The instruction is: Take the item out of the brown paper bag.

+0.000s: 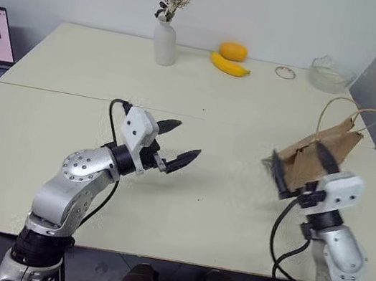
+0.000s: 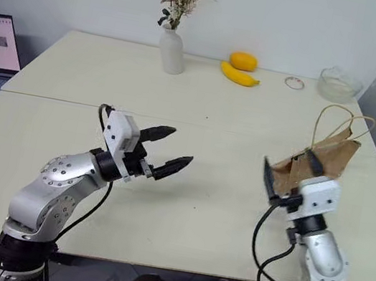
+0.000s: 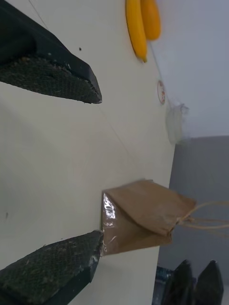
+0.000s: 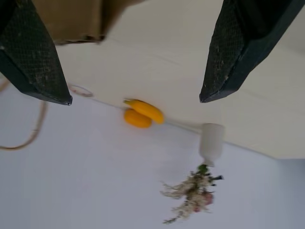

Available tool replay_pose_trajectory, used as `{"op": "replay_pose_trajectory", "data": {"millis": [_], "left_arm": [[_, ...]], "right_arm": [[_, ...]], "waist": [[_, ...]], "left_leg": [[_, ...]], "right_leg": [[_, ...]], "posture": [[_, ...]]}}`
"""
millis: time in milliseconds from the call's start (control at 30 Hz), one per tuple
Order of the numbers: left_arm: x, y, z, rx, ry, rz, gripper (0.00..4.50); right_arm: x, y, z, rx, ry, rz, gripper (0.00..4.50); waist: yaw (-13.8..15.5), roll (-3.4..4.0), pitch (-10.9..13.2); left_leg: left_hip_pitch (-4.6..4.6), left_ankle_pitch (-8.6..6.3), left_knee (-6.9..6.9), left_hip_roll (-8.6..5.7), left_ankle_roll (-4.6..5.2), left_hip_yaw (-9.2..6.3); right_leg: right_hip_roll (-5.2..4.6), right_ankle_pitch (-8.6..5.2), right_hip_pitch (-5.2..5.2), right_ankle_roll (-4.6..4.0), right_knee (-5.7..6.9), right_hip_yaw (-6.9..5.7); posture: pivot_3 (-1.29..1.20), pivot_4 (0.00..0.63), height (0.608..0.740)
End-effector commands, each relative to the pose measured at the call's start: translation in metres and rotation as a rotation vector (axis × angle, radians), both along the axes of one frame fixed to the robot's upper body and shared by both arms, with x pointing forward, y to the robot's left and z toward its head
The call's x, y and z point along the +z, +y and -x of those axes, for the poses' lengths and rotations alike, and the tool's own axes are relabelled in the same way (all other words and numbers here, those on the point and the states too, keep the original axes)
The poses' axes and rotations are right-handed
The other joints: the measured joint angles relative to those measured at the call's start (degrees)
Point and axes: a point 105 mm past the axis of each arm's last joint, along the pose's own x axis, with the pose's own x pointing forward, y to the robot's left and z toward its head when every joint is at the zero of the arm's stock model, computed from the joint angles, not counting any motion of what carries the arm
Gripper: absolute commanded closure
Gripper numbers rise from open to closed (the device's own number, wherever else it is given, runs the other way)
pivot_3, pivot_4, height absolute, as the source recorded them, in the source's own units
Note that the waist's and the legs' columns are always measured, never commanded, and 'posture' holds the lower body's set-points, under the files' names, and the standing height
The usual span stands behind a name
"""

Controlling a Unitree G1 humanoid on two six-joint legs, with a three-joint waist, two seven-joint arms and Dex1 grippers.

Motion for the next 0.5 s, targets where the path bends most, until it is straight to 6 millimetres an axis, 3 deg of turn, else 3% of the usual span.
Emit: {"op": "replay_pose_trajectory", "data": {"millis": [33,200,500], "left_arm": [[0.013,-0.010,0.000,-0.068,-0.047,-0.002,0.04],[0.019,-0.013,-0.004,-0.077,-0.066,0.001,0.04],[0.024,-0.016,-0.003,-0.088,-0.090,-0.001,0.04]], "right_arm": [[0.031,-0.016,-0.009,-0.129,-0.030,-0.037,0.00],[0.039,-0.018,-0.029,-0.226,0.060,-0.026,0.00],[0.036,-0.031,-0.043,-0.369,0.191,-0.070,0.00]], "waist": [[0.0,0.00,0.0],[-0.1,0.00,0.0],[0.0,0.01,0.0]], "left_leg": [[0.01,0.00,0.00,0.00,0.00,-0.02],[0.04,0.01,-0.01,-0.05,-0.01,-0.02],[-0.11,0.00,-0.06,-0.03,0.00,0.00]], "right_leg": [[0.01,0.00,0.00,-0.01,0.02,-0.02],[0.10,-0.04,-0.02,-0.07,0.10,-0.04],[0.00,-0.06,-0.07,-0.05,-0.06,0.01]], "posture": [[0.00,0.150,0.740],[0.00,0.150,0.740],[0.00,0.150,0.740]]}}
